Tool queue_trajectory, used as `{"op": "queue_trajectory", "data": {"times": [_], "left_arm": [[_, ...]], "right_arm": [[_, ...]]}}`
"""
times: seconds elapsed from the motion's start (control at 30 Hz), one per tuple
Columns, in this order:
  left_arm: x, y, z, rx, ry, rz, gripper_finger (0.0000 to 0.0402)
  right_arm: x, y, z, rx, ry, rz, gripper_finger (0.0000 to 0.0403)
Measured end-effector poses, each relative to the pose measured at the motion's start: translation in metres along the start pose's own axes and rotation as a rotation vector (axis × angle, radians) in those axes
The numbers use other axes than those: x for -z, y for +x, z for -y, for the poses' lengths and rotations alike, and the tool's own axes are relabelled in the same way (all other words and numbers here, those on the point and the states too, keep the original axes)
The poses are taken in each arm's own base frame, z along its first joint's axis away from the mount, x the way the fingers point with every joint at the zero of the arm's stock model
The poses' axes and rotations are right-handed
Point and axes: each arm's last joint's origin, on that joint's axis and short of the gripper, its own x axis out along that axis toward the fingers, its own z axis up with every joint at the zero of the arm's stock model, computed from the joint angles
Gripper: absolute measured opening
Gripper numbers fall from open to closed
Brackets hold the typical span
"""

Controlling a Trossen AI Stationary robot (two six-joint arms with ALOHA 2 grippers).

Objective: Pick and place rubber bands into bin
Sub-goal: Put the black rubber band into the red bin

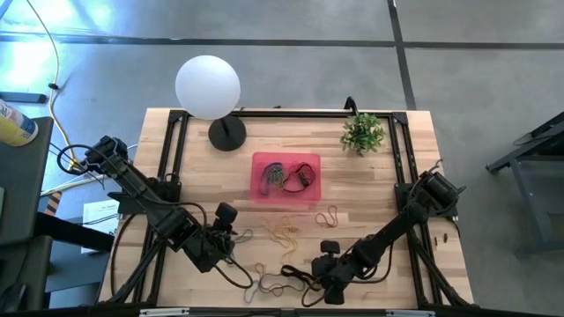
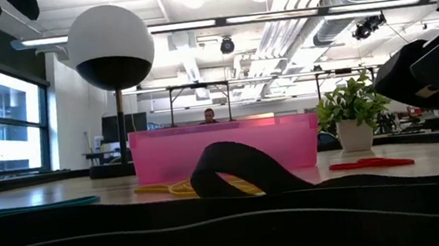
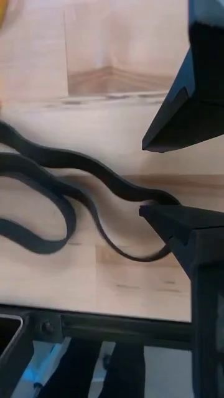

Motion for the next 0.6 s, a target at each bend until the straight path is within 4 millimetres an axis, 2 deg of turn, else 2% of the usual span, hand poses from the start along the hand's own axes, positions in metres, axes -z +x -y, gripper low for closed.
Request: {"op": "queue_trajectory", "data": {"times": [0.4,0.6], "left_arm": [[0.000,0.000,-0.001,-0.017,-0.012,0.002,0.0117],[0.000,0.000,-0.001,-0.018,-0.027,0.002,0.0117]], "right_arm": [[-0.005,0.000,-0.005,-0.071,0.002,0.039,0.0139],[-0.001,0.013,-0.006,-0.112,0.025,0.010,0.0139]]}}
